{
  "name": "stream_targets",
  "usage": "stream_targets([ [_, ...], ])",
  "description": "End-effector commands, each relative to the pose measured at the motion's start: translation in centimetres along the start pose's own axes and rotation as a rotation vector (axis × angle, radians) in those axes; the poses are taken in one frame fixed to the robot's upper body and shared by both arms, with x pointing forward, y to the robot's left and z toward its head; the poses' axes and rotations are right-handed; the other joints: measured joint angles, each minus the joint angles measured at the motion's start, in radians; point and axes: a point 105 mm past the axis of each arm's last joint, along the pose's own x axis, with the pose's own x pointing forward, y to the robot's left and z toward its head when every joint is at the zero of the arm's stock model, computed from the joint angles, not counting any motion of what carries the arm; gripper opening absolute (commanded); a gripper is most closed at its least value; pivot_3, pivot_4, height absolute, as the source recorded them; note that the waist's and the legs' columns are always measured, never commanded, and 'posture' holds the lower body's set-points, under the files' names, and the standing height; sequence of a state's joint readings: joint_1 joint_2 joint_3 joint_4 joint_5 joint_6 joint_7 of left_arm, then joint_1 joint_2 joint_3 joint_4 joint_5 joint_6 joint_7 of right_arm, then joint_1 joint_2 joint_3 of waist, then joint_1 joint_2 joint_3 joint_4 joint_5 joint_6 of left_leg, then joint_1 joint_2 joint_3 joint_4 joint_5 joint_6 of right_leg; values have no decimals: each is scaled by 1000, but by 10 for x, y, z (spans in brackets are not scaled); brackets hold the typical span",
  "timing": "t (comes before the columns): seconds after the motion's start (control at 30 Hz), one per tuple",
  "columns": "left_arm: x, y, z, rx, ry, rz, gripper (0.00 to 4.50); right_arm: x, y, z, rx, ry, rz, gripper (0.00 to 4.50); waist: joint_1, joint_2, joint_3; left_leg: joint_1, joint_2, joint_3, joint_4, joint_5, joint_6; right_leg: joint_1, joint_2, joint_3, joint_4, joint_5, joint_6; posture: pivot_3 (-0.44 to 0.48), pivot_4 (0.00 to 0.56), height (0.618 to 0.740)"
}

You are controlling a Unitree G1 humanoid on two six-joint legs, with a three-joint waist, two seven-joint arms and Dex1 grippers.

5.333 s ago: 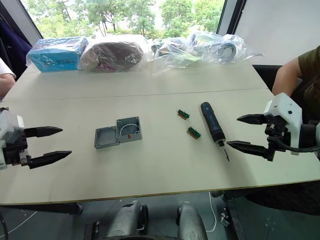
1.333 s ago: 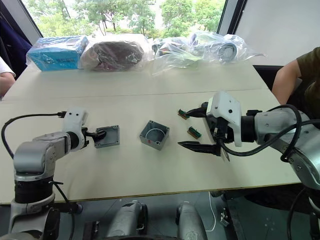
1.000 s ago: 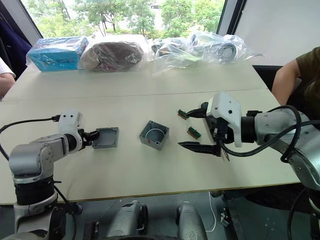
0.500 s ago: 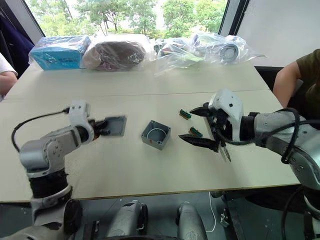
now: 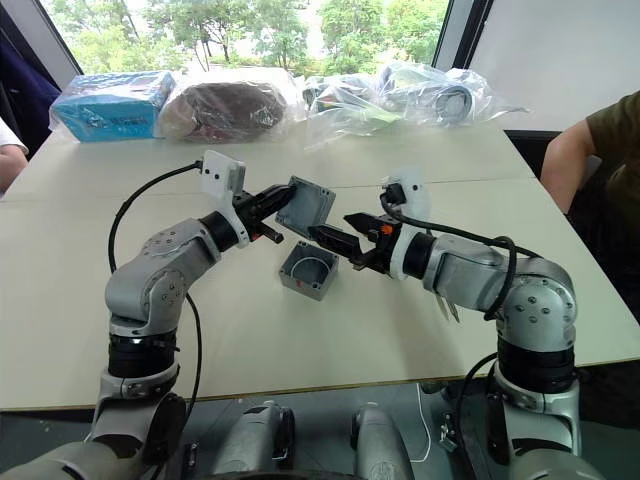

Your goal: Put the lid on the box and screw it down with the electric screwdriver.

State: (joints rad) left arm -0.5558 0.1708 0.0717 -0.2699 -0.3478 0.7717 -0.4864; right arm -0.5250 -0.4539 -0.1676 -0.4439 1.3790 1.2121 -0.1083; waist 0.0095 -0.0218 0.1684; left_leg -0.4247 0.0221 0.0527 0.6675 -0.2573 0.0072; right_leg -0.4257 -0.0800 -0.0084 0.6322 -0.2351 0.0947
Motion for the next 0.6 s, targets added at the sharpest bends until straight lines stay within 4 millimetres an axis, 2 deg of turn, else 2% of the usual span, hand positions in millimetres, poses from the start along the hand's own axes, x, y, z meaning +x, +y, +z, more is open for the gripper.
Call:
stream_targets([
  [0.03,2,-8,11,25,-57,-31,14,2,8,12,39,-67,13,4500,0,0,0,0,0,0,0,0,0,0,0,0,0,0,0,0,150,740],
  [0.13,1,-10,10,26,-61,-41,14,4,11,13,59,-74,20,4500,0,0,0,0,0,0,0,0,0,0,0,0,0,0,1,0,150,740],
  [0.23,0,-12,9,33,-59,-41,0,5,14,14,77,-83,27,3880,-2,0,0,0,0,0,0,0,0,0,0,0,0,0,1,0,150,740],
  [0.4,-1,-13,9,36,-59,-40,0,7,17,14,97,-86,36,2154,-3,0,0,0,0,0,0,0,0,0,0,0,0,0,1,0,150,740],
  [0.53,-1,-14,7,25,-50,-47,0,7,18,14,93,-83,37,521,-3,0,0,0,0,0,0,0,0,0,0,0,0,0,1,0,150,740],
  [0.57,-2,-14,7,23,-50,-50,0,7,18,14,93,-84,37,286,-3,0,0,0,0,0,0,0,0,0,0,0,0,0,1,0,150,740],
  [0.6,-3,-14,7,20,-50,-61,332,7,19,15,68,-85,33,174,-3,0,0,0,0,0,0,0,0,0,0,0,0,0,1,0,150,740],
])
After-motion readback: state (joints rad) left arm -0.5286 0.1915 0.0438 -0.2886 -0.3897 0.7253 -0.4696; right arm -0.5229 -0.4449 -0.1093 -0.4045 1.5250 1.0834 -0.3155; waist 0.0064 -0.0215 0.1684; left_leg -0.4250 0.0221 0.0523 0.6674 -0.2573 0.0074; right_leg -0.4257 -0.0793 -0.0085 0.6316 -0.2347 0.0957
